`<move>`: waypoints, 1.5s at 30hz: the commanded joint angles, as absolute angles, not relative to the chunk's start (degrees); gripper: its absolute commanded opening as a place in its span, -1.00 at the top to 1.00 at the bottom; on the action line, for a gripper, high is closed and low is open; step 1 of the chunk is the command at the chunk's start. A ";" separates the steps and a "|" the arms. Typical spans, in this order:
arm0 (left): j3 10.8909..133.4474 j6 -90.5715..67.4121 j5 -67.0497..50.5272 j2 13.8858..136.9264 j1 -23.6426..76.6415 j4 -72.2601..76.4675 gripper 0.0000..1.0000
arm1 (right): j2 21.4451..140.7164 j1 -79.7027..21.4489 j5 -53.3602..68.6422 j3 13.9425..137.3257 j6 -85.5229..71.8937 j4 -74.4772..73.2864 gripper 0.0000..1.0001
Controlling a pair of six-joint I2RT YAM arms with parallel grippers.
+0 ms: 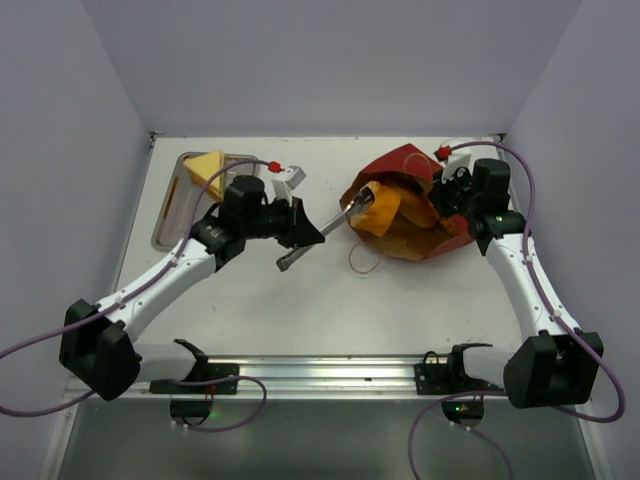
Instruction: Take the fake bread out of the paper bag
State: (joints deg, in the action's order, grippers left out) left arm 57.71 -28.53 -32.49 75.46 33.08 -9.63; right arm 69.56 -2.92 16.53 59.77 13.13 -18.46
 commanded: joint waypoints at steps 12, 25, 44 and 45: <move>69.07 -15.91 -15.31 63.28 26.90 -33.65 1.00 | 68.38 -2.55 18.98 61.00 12.22 -17.93 1.00; 67.69 -20.91 -25.88 70.39 3.71 -22.43 1.00 | 68.99 -2.55 19.51 60.82 12.22 -17.75 1.00; 64.16 -35.51 -49.22 91.75 -12.92 5.36 1.00 | 69.87 -2.55 20.30 60.38 11.95 -17.49 1.00; 64.25 -35.51 -49.48 92.37 -13.09 5.62 1.00 | 69.87 -2.46 20.30 60.38 11.95 -17.49 1.00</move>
State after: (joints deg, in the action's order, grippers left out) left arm 63.83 -33.87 -45.36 90.94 -11.99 -0.99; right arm 69.76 -2.70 18.35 59.77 12.93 -18.44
